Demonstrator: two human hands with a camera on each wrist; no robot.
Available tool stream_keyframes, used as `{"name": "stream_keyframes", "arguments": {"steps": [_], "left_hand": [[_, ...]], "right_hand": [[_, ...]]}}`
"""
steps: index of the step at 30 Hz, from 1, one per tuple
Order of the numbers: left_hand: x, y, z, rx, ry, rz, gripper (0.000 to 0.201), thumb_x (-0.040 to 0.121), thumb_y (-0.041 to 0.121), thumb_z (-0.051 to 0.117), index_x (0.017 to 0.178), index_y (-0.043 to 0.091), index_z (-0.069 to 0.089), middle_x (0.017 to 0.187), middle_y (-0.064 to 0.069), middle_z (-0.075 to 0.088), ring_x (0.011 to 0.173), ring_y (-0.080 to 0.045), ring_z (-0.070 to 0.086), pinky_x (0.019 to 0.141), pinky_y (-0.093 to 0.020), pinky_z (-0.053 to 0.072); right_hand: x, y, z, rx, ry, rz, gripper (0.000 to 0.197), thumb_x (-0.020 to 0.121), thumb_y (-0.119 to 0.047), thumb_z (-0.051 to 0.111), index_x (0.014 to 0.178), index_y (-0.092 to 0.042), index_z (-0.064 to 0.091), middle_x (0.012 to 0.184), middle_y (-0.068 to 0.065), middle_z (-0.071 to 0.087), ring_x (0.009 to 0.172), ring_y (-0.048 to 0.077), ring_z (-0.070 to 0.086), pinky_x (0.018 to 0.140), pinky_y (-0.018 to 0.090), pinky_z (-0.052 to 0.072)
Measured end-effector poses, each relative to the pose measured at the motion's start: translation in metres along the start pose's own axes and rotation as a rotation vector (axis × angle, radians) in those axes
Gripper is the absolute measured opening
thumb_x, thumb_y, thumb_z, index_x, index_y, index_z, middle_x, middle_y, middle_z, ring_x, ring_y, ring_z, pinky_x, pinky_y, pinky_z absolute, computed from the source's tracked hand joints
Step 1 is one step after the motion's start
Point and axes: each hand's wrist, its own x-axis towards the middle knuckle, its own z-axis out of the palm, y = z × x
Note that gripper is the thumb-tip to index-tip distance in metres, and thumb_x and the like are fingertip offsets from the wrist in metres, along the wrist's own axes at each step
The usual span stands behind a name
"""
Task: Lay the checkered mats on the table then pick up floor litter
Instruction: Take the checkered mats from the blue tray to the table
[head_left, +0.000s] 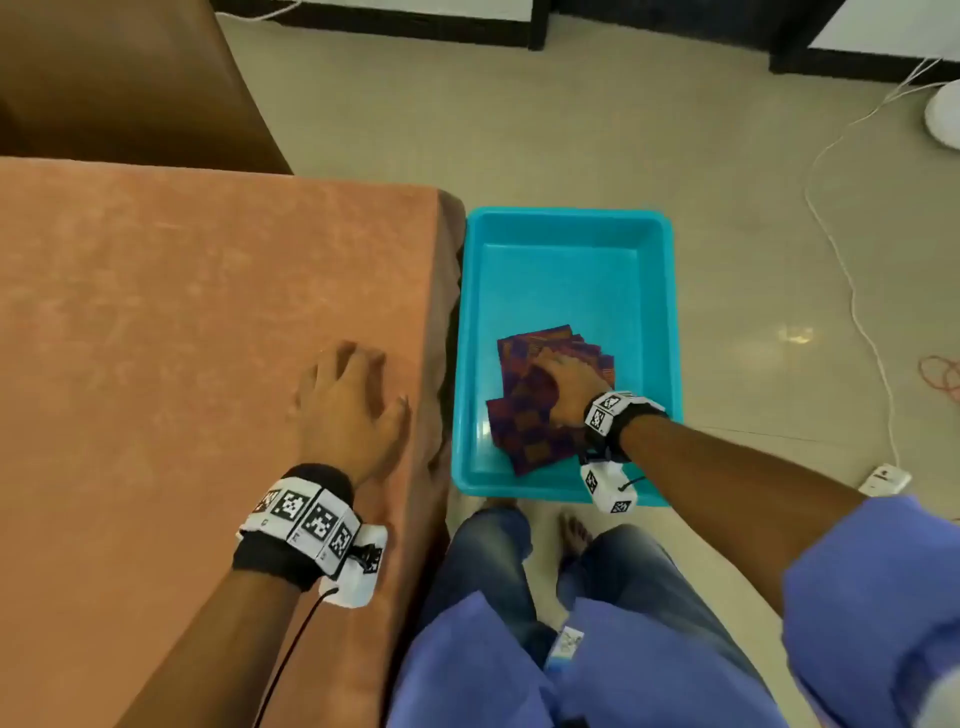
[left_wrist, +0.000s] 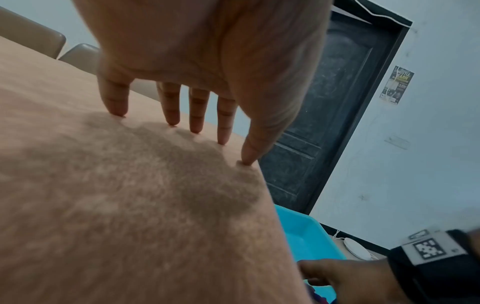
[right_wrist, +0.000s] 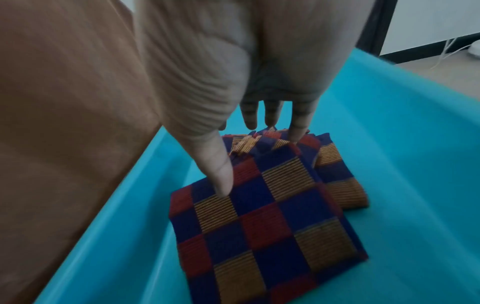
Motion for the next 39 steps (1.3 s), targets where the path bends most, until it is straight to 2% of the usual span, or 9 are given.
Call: {"name": "stream_keyframes", "arguments": {"steps": [4, 6, 8, 13, 19, 23, 29, 34, 39], "left_hand": [[0.011, 0.0, 0.003, -0.034, 0.118, -0.001, 0.042, 0.078, 0.043, 0.062, 0.115, 0.025, 0.057, 0.13, -0.001, 0.046, 0.119, -0.028, 0.043, 0.098, -0.055, 0.038], [0.013, -0.004, 0.008, -0.045, 0.118, 0.008, 0.042, 0.078, 0.046, 0.059, 0.114, 0.025, 0.058, 0.13, -0.001, 0.046, 0.12, -0.028, 0.044, 0.098, -0.056, 0.039], [0.013, -0.01, 0.01, -0.067, 0.123, 0.0, 0.042, 0.079, 0.047, 0.057, 0.115, 0.025, 0.057, 0.132, -0.001, 0.045, 0.121, -0.028, 0.044, 0.098, -0.057, 0.039], [0.014, -0.007, 0.01, -0.074, 0.107, -0.023, 0.042, 0.08, 0.043, 0.062, 0.118, 0.027, 0.057, 0.136, 0.0, 0.043, 0.127, -0.026, 0.04, 0.101, -0.057, 0.038], [0.015, -0.003, 0.007, -0.083, 0.107, -0.049, 0.042, 0.08, 0.038, 0.067, 0.119, 0.023, 0.059, 0.137, -0.002, 0.044, 0.13, -0.027, 0.039, 0.105, -0.055, 0.036], [0.016, -0.001, 0.007, -0.087, 0.11, -0.049, 0.041, 0.079, 0.033, 0.069, 0.117, 0.02, 0.061, 0.135, -0.005, 0.045, 0.129, -0.029, 0.039, 0.106, -0.051, 0.034], [0.014, 0.003, 0.008, -0.068, 0.103, -0.058, 0.04, 0.08, 0.032, 0.069, 0.116, 0.018, 0.059, 0.136, -0.007, 0.044, 0.128, -0.031, 0.039, 0.105, -0.053, 0.034], [-0.001, 0.012, 0.009, -0.001, 0.026, -0.046, 0.05, 0.08, 0.033, 0.069, 0.125, 0.018, 0.053, 0.144, -0.011, 0.037, 0.129, -0.035, 0.037, 0.105, -0.054, 0.036], [-0.056, 0.013, 0.022, 0.009, -0.008, -0.089, 0.048, 0.081, 0.033, 0.069, 0.124, 0.019, 0.055, 0.145, -0.012, 0.039, 0.13, -0.036, 0.04, 0.106, -0.053, 0.036]], "right_hand": [[0.039, 0.003, -0.002, -0.175, -0.09, 0.106, 0.133, 0.056, -0.029, 0.089, 0.152, -0.038, -0.002, 0.163, 0.008, -0.007, 0.149, 0.038, -0.005, 0.112, 0.063, 0.02], [0.057, 0.003, 0.001, -0.269, -0.117, 0.09, 0.142, 0.051, -0.034, 0.092, 0.151, -0.039, -0.009, 0.162, 0.01, -0.005, 0.148, 0.038, -0.006, 0.112, 0.065, 0.012], [0.07, 0.004, 0.002, -0.312, -0.107, 0.107, 0.144, 0.049, -0.038, 0.092, 0.152, -0.035, -0.01, 0.159, 0.014, 0.014, 0.147, 0.038, 0.008, 0.112, 0.067, 0.014], [0.09, 0.0, -0.003, -0.382, -0.113, 0.193, 0.121, 0.045, -0.046, 0.092, 0.143, -0.016, 0.028, 0.141, 0.009, 0.045, 0.134, 0.035, 0.035, 0.106, 0.059, 0.03], [0.093, -0.001, -0.012, -0.542, -0.146, 0.13, 0.081, 0.047, -0.061, 0.085, 0.117, -0.025, 0.063, 0.124, 0.002, 0.05, 0.122, 0.027, 0.041, 0.097, 0.048, 0.036], [0.081, 0.0, -0.02, -0.482, -0.21, 0.087, 0.065, 0.053, -0.054, 0.085, 0.108, -0.027, 0.062, 0.11, 0.0, 0.067, 0.11, 0.027, 0.06, 0.096, 0.045, 0.038], [0.032, 0.007, -0.04, -0.148, -0.154, 0.093, 0.058, 0.051, -0.048, 0.084, 0.102, -0.028, 0.063, 0.098, 0.002, 0.071, 0.091, 0.028, 0.067, 0.068, 0.03, 0.049], [-0.03, 0.011, -0.06, 0.164, 0.061, 0.076, 0.065, 0.057, -0.043, 0.085, 0.114, -0.029, 0.059, 0.109, 0.001, 0.069, 0.098, 0.027, 0.064, 0.077, 0.033, 0.049], [-0.096, 0.011, -0.064, 0.301, 0.22, -0.028, 0.05, 0.057, -0.04, 0.085, 0.1, -0.029, 0.061, 0.098, -0.003, 0.071, 0.091, 0.024, 0.066, 0.075, 0.03, 0.049]]}}
